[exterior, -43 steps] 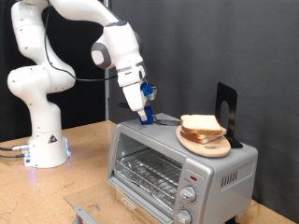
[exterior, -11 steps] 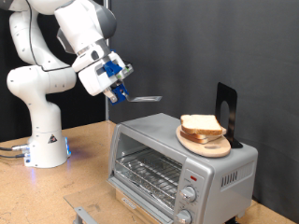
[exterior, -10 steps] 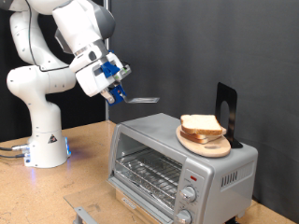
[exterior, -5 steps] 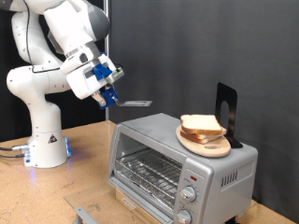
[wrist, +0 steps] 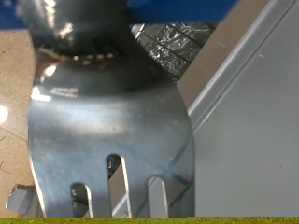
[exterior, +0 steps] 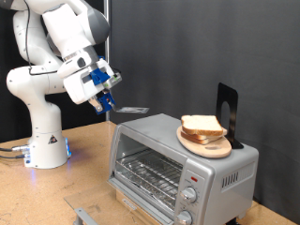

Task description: Make a piece of toast with the oven

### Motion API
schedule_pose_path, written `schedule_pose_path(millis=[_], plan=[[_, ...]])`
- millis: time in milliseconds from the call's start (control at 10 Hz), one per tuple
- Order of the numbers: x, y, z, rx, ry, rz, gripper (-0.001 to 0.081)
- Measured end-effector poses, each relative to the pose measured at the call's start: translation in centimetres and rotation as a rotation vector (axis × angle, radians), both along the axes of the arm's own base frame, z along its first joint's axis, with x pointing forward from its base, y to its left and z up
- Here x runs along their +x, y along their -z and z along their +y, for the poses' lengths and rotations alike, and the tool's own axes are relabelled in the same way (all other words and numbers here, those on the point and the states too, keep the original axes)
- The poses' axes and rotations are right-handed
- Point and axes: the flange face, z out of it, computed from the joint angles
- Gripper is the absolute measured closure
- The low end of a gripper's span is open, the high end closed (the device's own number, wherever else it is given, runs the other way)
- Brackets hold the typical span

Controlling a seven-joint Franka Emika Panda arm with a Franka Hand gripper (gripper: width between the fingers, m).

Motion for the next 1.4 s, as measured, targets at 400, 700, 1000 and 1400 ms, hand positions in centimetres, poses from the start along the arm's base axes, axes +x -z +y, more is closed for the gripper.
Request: schedule_pose_path(millis=[400, 700, 1000, 1400], plan=[[2.1, 0.4, 2.5, -0.033, 0.072, -0.002, 0.032], [4.4, 1.0, 3.6, -0.049, 0.076, -0.008, 0.032], [6.1, 1.5, 4.2, -0.056, 0.079, -0.021, 0.032], [7.5, 2.2, 5.3, -0.056, 0.073, -0.008, 0.032]])
